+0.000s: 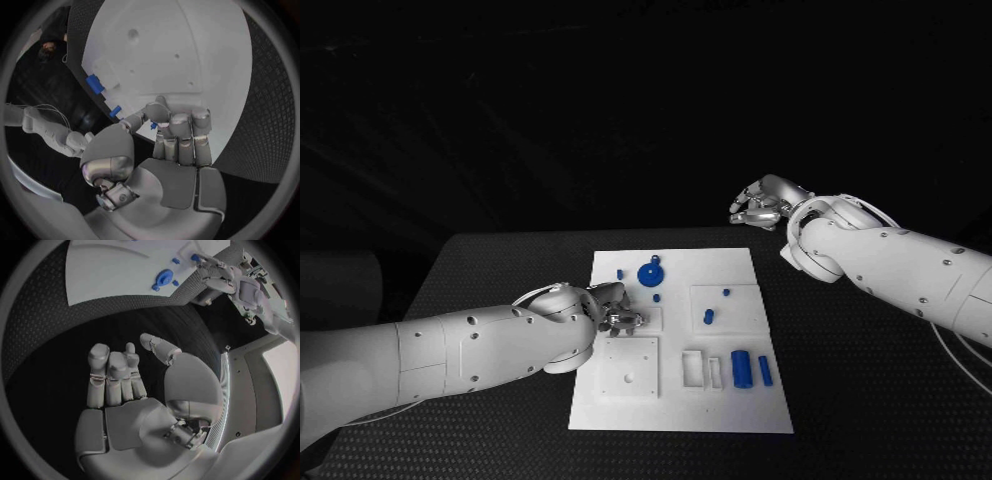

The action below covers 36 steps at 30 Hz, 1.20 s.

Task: Assemble the parts on the task board

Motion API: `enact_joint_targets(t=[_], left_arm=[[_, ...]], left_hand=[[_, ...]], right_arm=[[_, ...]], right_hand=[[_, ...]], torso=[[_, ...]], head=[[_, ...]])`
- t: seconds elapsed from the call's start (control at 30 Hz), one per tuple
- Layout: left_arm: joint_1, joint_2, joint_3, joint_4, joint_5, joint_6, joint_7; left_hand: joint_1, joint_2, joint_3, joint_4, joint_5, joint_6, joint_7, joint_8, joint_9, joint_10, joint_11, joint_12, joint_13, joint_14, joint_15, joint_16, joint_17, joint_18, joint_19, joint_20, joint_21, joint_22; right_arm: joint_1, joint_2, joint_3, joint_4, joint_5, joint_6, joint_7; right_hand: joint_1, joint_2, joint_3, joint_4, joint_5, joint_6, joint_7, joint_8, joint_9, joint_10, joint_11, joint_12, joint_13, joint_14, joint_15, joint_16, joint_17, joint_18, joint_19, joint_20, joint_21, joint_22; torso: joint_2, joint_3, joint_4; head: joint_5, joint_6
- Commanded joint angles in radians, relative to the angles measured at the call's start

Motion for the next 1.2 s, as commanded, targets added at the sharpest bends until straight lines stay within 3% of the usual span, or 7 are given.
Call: enact_joint_targets(t=[0.03,0.3,1.2], left_arm=[[-0.001,-0.001,0.003,0.008,0.011,-0.001,0.019],[0.0,-0.004,0.007,0.006,0.011,0.001,0.018],[0.0,-0.013,0.009,-0.001,0.023,-0.008,0.023]], left_hand=[[-0.003,-0.017,0.001,0.013,-0.015,0.041,-0.042,0.002,-0.001,-0.038,-0.027,0.007,-0.003,0.0,-0.008,0.006,-0.002,0.021,0.006,-0.091,-0.004,0.007],[-0.011,-0.047,-0.002,0.039,-0.024,0.04,-0.041,0.003,-0.002,-0.038,-0.027,0.01,-0.008,-0.001,-0.008,0.007,-0.004,0.022,0.006,-0.091,-0.004,0.007],[0.0,-0.047,-0.001,0.053,-0.024,0.029,-0.038,-0.002,-0.005,-0.039,-0.024,0.014,-0.013,-0.003,-0.011,0.009,-0.007,0.024,0.006,-0.092,-0.004,0.007]], right_arm=[[-0.002,0.0,0.0,-0.001,0.0,0.012,0.004],[-0.003,0.001,0.0,-0.002,0.0,0.013,0.004],[-0.006,0.001,0.0,-0.004,0.002,0.016,0.005]], right_hand=[[-0.011,0.001,-0.001,0.004,0.007,0.012,0.018,-0.006,0.001,-0.006,0.003,0.003,-0.002,-0.002,0.001,-0.006,0.001,0.03,0.0,-0.005,-0.005,0.014],[-0.011,0.001,-0.001,0.004,0.007,0.012,0.018,-0.006,0.001,-0.006,0.003,0.003,-0.002,-0.002,0.001,-0.006,0.001,0.03,0.0,-0.005,-0.005,0.014],[-0.012,0.002,-0.002,0.003,0.008,0.012,0.018,-0.006,0.001,-0.006,0.003,0.003,-0.002,-0.002,0.001,-0.007,0.001,0.03,0.0,-0.006,-0.005,0.014]], torso=[[0.0,0.0002,-0.0004],[0.0,0.0004,0.0007],[0.0,0.0002,0.0009]], head=[[0.0,0.0],[-0.001,0.0],[-0.002,-0.001]])
